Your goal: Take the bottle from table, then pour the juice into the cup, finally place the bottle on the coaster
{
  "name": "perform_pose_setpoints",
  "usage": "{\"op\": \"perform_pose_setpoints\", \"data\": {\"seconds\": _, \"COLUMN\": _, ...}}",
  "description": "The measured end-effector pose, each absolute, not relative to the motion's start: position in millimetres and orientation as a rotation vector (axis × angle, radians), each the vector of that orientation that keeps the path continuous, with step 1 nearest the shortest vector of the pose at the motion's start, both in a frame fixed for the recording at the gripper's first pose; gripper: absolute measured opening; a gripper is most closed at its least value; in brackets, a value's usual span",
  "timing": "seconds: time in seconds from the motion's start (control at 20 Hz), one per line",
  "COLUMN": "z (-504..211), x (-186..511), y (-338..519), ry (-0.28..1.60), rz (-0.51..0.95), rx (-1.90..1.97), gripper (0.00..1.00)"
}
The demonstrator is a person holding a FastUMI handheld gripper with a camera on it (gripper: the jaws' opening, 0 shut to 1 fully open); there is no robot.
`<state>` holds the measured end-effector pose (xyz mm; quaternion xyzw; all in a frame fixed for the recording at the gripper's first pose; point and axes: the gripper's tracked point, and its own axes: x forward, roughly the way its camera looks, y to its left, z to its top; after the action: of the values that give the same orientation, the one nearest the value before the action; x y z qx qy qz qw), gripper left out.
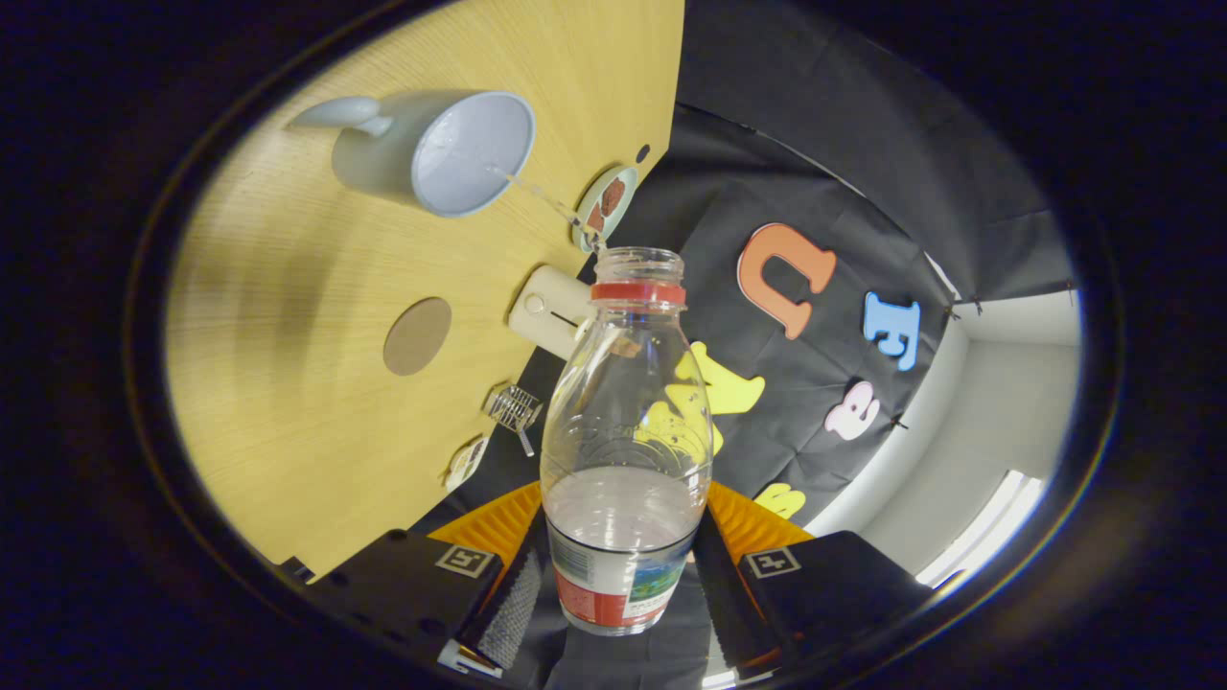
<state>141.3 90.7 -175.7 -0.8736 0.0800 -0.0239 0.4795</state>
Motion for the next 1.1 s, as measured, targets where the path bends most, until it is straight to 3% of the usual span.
{"op": "perform_pose_setpoints", "data": {"seconds": 1.1, "z": -135, "x": 139, "y": 120, "ry": 0.064, "rz": -0.102, "rx": -2.301, "gripper": 0.80}}
